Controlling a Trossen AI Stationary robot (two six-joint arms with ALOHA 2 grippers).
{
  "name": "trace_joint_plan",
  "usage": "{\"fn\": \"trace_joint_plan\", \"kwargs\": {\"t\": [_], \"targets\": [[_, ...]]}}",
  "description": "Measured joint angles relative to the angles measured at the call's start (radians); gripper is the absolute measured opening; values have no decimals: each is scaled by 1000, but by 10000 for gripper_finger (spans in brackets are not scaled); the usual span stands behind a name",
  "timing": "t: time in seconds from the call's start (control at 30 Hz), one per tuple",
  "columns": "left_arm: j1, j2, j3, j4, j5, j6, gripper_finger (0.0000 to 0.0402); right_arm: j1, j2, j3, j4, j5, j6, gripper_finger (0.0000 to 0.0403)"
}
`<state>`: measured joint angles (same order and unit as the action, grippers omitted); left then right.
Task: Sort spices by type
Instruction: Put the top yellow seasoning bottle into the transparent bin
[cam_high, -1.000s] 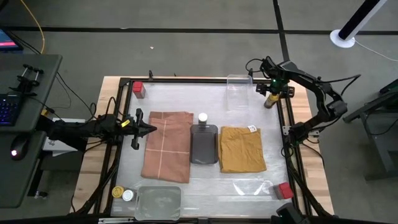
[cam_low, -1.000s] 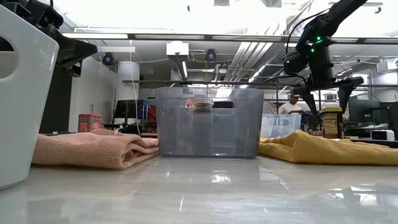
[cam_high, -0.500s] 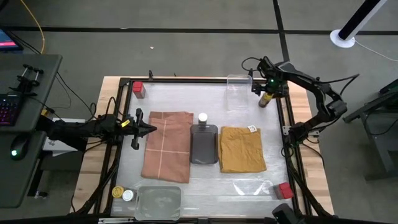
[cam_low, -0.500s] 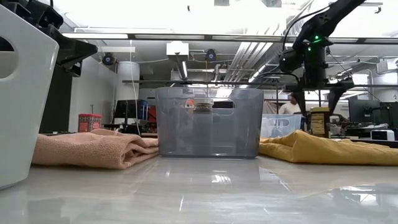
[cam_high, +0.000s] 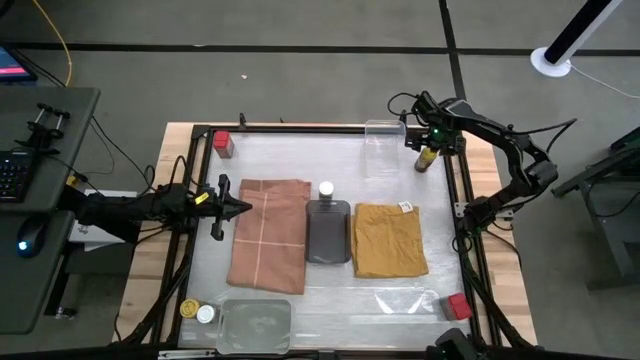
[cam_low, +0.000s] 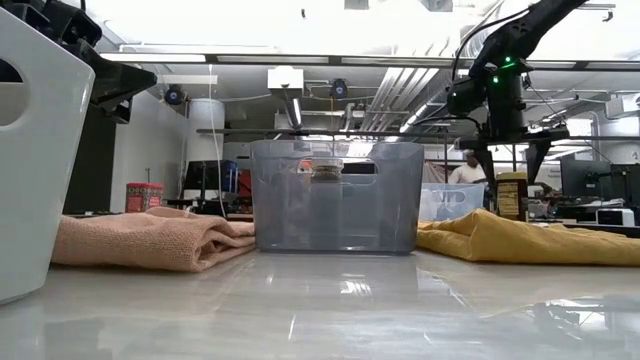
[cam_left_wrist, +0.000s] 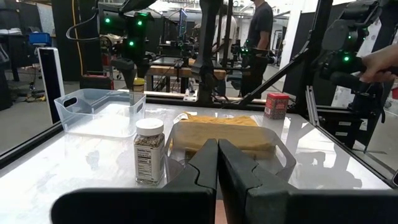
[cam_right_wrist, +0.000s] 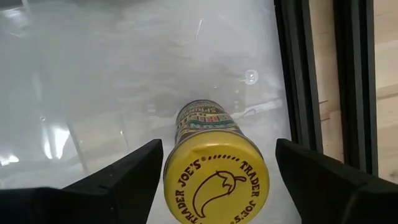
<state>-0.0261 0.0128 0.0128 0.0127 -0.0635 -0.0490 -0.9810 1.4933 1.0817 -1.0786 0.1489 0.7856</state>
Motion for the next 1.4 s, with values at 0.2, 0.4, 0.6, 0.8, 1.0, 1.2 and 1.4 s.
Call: {"fn": "trace_joint_plan", "kwargs": {"t": [0.2,0.4,0.6,0.8,1.0,1.2,1.4], "targets": [[0,0,0,0,0,0,0,0,0,0,0,-9,-8,284],[0,0,0,0,0,0,0,0,0,0,-5,-10,-27,275],[0,0,0,0,0,0,0,0,0,0,-10,-18,-34,267],[0,0,0,0,0,0,0,0,57,0,-22,-47,-43,266],[0,0,0,0,0,0,0,0,105,0,-3,-48,-53,266],[0,0,0,0,0,0,0,0,111,0,5,-33,-81,258],[0,0,0,0,0,0,0,0,98,0,-30,-28,-133,206]]}}
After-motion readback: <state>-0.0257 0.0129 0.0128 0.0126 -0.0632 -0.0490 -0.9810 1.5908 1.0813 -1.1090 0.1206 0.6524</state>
